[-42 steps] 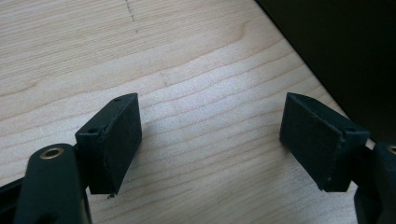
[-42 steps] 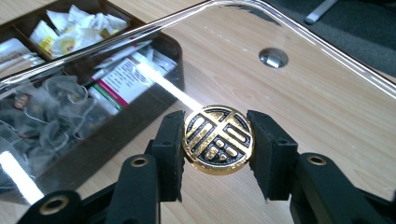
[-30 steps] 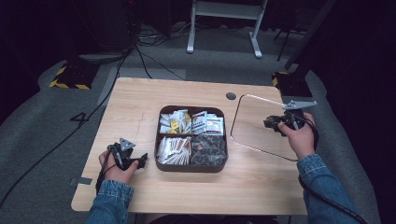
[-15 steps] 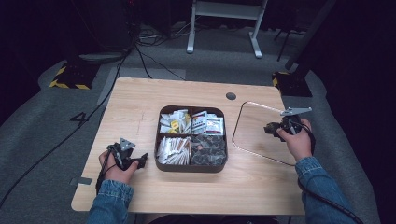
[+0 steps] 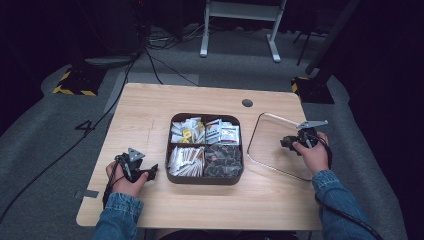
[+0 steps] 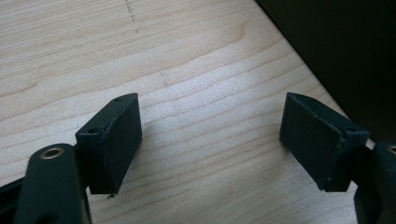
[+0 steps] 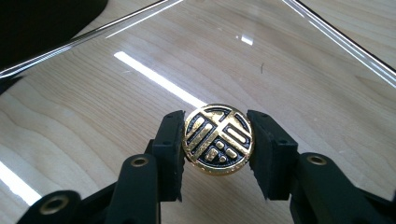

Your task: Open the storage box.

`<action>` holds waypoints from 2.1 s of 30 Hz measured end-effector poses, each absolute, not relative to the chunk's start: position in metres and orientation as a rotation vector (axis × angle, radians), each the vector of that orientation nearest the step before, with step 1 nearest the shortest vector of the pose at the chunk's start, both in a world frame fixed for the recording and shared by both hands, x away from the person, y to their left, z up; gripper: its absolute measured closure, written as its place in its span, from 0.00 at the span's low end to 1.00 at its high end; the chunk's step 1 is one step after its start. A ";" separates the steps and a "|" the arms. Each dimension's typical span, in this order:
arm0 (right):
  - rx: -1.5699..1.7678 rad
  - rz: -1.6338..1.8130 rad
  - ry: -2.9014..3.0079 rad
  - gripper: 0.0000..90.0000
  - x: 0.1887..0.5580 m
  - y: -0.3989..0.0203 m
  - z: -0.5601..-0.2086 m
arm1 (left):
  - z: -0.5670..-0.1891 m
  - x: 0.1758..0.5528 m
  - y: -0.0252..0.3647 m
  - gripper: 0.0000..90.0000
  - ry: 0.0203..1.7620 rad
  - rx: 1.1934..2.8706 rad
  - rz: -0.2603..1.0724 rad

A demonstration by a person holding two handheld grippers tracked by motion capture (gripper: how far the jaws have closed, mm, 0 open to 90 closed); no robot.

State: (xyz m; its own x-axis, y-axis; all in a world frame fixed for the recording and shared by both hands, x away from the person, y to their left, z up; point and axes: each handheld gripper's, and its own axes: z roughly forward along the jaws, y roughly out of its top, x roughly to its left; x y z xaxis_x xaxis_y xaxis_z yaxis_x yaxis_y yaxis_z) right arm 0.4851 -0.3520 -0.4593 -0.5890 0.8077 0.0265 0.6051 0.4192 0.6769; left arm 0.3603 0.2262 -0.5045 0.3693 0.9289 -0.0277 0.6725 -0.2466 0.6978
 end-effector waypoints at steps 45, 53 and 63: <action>1.124 1.218 2.315 0.37 0.419 -0.329 -0.458 | -0.504 0.354 0.225 0.26 1.361 2.012 0.522; 1.038 1.298 2.365 0.49 0.394 -0.316 -0.479 | -0.501 0.350 0.227 0.30 1.360 2.005 0.488; 0.902 1.224 2.486 0.61 0.385 -0.295 -0.498 | -0.484 0.348 0.230 0.31 1.367 1.917 0.423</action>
State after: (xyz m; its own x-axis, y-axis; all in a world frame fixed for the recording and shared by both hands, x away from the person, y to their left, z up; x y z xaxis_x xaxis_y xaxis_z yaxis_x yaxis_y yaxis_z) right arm 0.3847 -0.2947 -0.4981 -0.7852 0.6160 0.0643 0.4264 0.4624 0.7774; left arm 0.3478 0.2298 -0.4839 0.3805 0.9135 -0.1437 0.6725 -0.1667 0.7210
